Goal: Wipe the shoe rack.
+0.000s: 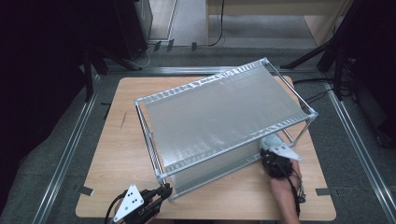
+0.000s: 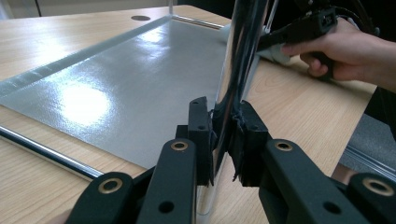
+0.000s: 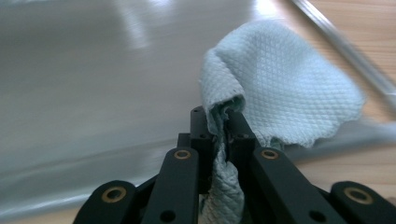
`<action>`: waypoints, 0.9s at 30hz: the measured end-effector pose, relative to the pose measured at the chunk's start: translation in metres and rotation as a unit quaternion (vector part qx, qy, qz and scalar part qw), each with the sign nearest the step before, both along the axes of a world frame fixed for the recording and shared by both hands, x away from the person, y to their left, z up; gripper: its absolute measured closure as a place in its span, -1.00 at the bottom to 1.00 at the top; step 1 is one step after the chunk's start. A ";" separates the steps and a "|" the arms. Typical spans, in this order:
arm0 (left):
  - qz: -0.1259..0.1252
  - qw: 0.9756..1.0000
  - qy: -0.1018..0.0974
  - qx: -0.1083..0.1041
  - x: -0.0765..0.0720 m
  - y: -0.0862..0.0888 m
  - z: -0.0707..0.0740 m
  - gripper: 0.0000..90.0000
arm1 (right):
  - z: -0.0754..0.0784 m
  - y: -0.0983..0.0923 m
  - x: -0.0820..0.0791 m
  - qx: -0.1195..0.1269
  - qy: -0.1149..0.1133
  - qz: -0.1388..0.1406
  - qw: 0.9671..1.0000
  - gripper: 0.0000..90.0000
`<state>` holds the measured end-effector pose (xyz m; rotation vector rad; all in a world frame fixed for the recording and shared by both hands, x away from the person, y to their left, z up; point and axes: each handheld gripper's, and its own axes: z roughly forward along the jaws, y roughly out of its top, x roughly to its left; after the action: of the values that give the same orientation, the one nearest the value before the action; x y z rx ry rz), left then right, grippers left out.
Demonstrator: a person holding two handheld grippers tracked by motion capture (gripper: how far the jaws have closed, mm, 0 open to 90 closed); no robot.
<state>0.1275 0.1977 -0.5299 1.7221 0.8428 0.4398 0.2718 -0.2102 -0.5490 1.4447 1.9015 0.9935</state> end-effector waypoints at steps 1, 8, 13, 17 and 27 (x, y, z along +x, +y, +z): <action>0.000 1.000 0.000 -0.001 0.000 0.000 0.000 0.79 | 0.001 0.009 -0.004 -0.001 0.004 0.014 1.000 0.88; -0.001 1.000 0.002 -0.003 0.001 0.000 0.000 0.78 | 0.001 0.070 -0.033 0.005 0.019 0.103 0.995 0.89; -0.001 1.000 0.003 -0.001 0.001 0.000 0.000 0.78 | -0.002 0.118 -0.056 0.017 0.021 0.171 0.985 0.89; -0.001 1.000 0.003 -0.002 0.001 0.000 0.000 0.78 | -0.003 0.151 -0.074 0.026 0.021 0.219 0.975 0.89; -0.001 1.000 0.002 0.001 0.001 -0.001 0.000 0.78 | -0.002 0.173 -0.089 0.026 0.017 0.277 0.960 0.90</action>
<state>0.1284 0.1968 -0.5295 1.7249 0.8437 0.4368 0.1831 -0.0371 -0.5512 0.9653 2.3837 1.2753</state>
